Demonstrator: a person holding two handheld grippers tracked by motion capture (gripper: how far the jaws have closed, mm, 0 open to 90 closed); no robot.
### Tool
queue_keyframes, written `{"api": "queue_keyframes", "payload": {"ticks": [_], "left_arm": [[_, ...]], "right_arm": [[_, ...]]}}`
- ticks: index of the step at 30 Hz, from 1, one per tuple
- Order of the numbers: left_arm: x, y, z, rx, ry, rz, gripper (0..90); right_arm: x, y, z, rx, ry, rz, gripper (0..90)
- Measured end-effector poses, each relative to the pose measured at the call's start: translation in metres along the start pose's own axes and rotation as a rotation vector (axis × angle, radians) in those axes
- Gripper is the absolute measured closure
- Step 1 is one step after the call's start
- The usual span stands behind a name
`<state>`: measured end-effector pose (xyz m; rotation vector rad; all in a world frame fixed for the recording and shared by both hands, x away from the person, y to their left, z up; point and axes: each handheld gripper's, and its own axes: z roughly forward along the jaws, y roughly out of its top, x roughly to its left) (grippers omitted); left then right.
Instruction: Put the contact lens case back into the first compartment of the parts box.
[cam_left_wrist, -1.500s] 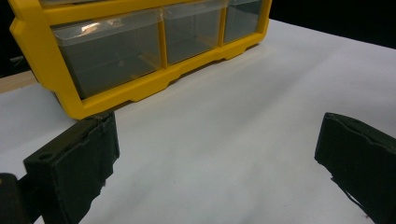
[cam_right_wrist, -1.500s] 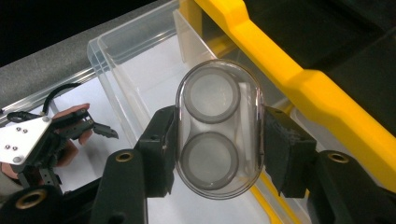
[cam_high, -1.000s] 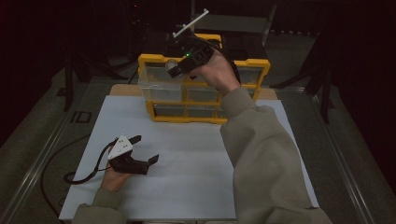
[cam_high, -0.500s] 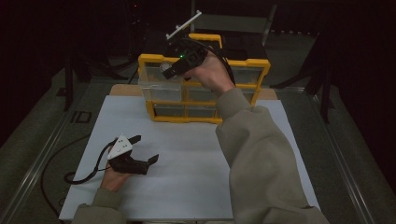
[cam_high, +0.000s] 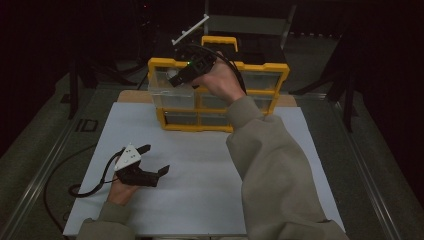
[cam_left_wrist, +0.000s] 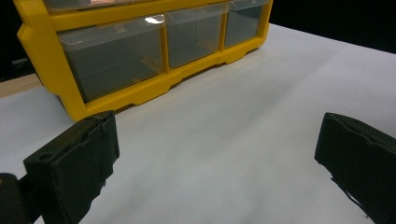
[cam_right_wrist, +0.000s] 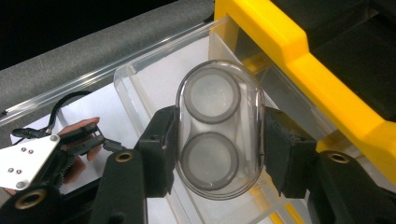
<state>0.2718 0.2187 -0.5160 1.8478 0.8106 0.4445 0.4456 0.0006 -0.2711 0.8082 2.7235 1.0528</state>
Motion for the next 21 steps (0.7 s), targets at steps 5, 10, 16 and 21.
{"api": "queue_keyframes", "payload": {"ticks": [5, 10, 16, 21], "left_arm": [[0.0, 0.0, -0.0001, -0.001, 0.0, -0.001, 0.7], [0.0, 0.0001, -0.0001, -0.001, 0.001, -0.001, 0.7], [0.0001, 0.0002, -0.0004, -0.001, 0.001, -0.001, 0.7], [0.0001, 0.0002, -0.0004, -0.001, 0.001, -0.001, 0.7]], "right_arm": [[0.0012, -0.0008, 0.0021, 0.003, -0.003, -0.004, 48.8], [0.0025, -0.0002, 0.0036, -0.002, -0.007, -0.005, 48.8], [0.0034, 0.0003, 0.0052, -0.003, -0.015, -0.003, 48.7], [0.0029, 0.0005, 0.0069, -0.001, -0.021, -0.001, 48.7]]}}
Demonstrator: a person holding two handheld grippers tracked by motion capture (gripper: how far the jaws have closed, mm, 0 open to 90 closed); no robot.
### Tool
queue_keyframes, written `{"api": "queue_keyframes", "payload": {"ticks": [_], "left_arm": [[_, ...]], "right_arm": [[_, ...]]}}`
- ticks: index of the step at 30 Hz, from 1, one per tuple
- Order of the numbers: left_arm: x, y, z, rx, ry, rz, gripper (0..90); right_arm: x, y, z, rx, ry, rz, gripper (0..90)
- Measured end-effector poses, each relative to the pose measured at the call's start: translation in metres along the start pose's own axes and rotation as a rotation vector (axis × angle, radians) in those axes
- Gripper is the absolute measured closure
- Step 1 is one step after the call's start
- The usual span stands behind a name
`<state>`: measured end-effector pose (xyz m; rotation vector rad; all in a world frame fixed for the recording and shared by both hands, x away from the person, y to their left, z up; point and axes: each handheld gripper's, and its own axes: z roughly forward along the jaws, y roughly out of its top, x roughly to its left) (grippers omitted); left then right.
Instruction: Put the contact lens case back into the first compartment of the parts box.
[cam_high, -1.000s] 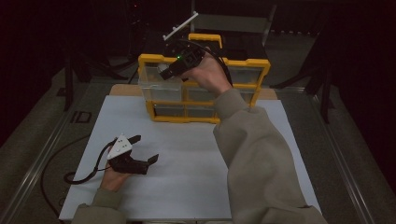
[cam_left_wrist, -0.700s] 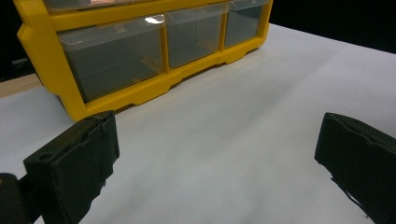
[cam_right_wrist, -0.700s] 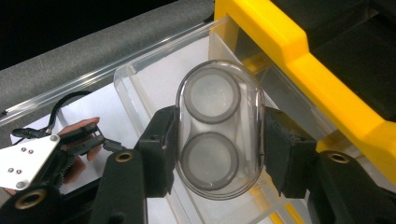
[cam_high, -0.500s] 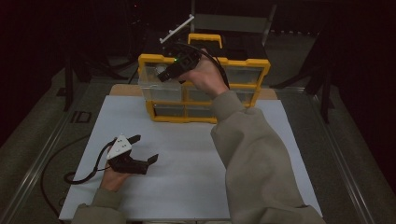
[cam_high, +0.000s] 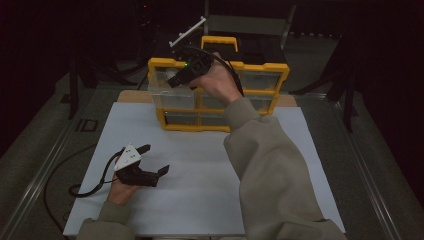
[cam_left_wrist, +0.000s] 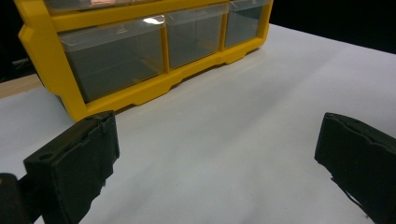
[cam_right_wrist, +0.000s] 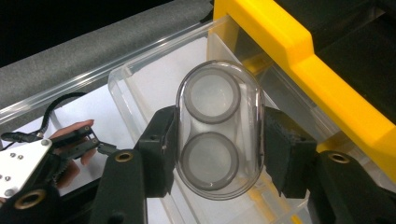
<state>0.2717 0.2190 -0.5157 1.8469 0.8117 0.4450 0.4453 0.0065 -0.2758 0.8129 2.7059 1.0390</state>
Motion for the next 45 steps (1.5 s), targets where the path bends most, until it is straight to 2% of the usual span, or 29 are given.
{"api": "queue_keyframes", "payload": {"ticks": [14, 16, 18, 20, 27, 45], "left_arm": [[0.0, 0.0, 0.0, 0.0, -0.001, -0.001, 0.7], [0.0, 0.0, 0.0, 0.001, -0.001, -0.001, 0.7], [0.0, 0.0, 0.0, 0.001, -0.001, -0.001, 0.7], [0.0, 0.0, 0.0, 0.0, 0.0, -0.001, 0.7], [0.0, 0.0, 0.001, 0.0, -0.001, -0.001, 0.7], [0.0, 0.0, 0.0, -0.002, 0.002, 0.0, 0.7]], "right_arm": [[-0.003, -0.002, 0.002, 0.009, -0.012, 0.004, 48.2], [-0.005, -0.002, 0.002, -0.002, 0.001, 0.019, 43.0], [-0.007, -0.002, 0.001, -0.009, 0.012, 0.036, 34.0], [-0.007, -0.003, -0.001, -0.02, -0.02, 0.03, 24.4], [-0.01, -0.004, -0.007, -0.036, -0.04, 0.044, 13.9], [-0.018, -0.013, -0.014, -0.051, -0.051, 0.059, 10.8]]}}
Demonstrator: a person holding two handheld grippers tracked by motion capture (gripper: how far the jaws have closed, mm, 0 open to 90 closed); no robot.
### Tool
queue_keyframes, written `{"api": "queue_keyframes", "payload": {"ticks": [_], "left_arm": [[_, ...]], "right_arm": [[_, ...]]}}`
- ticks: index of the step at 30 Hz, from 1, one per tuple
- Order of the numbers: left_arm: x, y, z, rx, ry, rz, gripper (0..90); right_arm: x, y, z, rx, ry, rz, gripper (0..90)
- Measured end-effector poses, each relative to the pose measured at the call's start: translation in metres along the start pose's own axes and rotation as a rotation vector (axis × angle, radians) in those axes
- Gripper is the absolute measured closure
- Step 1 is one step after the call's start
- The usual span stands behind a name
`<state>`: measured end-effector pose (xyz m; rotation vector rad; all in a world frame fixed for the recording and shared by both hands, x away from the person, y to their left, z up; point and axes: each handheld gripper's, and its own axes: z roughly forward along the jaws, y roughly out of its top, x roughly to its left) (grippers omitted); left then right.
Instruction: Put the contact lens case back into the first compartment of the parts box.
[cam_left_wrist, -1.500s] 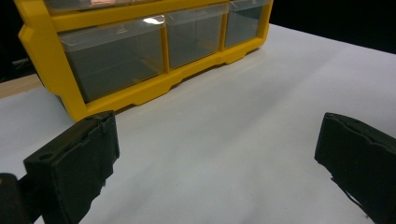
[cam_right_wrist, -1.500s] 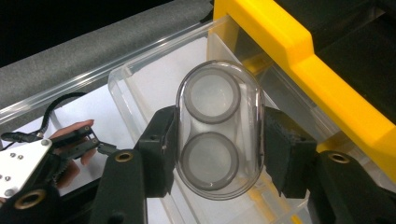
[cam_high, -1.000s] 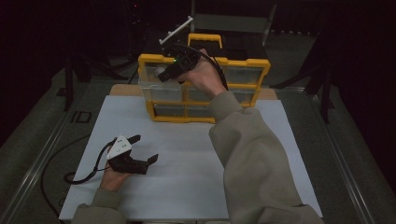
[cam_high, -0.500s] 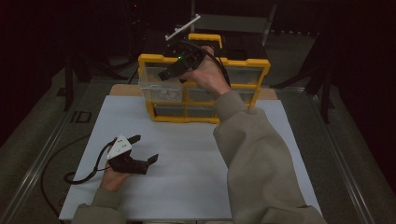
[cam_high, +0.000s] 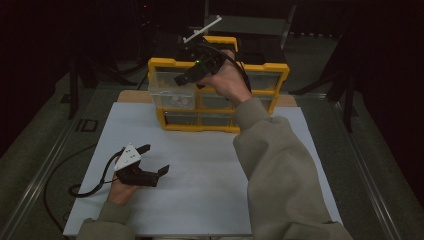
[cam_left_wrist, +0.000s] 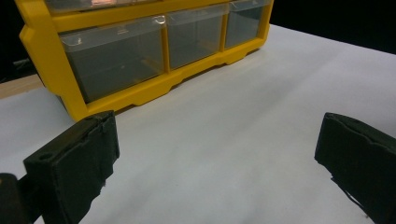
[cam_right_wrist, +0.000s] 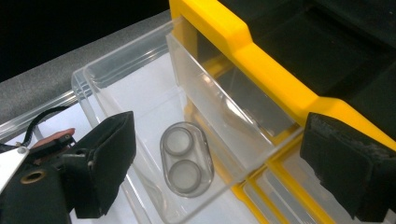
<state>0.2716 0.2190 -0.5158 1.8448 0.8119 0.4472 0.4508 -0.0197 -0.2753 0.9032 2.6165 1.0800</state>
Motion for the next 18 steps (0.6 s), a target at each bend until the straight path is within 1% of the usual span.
{"api": "queue_keyframes", "payload": {"ticks": [1, 10, 18], "left_arm": [[0.0, 0.0, 0.0, 0.0, 0.0, 0.0, 0.7], [0.0, 0.0, 0.0, -0.002, 0.001, -0.001, 0.7], [0.0, 0.0, -0.001, -0.005, 0.003, 0.0, 0.7]], "right_arm": [[-0.001, -0.001, -0.001, 0.0, 0.0, -0.005, 10.9], [-0.01, -0.004, -0.01, -0.01, -0.006, 0.014, 11.3], [-0.013, -0.009, -0.013, -0.006, -0.008, 0.013, 12.5]]}}
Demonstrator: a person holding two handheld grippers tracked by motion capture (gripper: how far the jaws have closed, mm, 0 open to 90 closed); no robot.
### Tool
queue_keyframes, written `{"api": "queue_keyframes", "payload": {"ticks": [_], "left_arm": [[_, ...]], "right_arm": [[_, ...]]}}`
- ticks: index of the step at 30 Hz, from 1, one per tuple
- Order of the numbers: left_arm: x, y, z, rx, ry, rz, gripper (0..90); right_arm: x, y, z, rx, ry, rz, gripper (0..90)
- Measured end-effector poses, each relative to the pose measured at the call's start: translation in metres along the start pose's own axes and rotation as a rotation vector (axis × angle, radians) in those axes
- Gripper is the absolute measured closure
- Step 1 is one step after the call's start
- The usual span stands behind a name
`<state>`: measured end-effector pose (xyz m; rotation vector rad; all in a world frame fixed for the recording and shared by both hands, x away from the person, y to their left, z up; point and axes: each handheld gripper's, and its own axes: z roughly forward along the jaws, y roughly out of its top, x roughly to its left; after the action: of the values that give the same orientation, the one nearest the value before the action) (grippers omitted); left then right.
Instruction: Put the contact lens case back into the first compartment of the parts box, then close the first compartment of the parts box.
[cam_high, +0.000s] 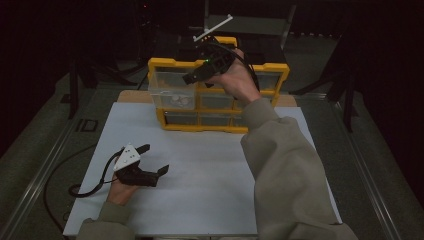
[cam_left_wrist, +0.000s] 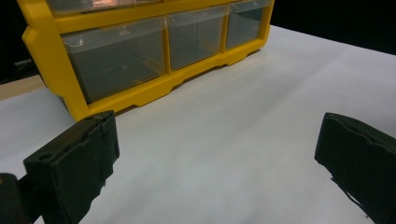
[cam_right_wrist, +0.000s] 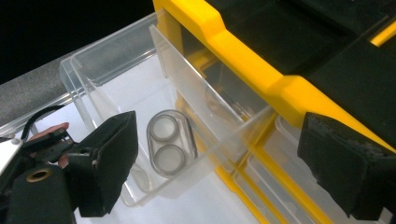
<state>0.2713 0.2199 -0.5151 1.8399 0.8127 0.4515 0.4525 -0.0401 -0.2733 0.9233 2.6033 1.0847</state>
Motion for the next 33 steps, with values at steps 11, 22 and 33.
{"api": "queue_keyframes", "payload": {"ticks": [11, 22, 33], "left_arm": [[0.0, 0.0, 0.0, -0.005, 0.005, 0.0, 0.7], [-0.001, 0.0, 0.0, -0.009, 0.007, -0.003, 0.7], [-0.001, 0.0, 0.0, -0.013, 0.008, -0.005, 0.7]], "right_arm": [[-0.01, -0.01, -0.005, 0.002, -0.004, 0.017, 13.8], [-0.013, -0.019, -0.007, 0.024, -0.01, 0.004, 16.0], [-0.014, -0.03, -0.004, 0.049, 0.002, -0.014, 23.1]]}}
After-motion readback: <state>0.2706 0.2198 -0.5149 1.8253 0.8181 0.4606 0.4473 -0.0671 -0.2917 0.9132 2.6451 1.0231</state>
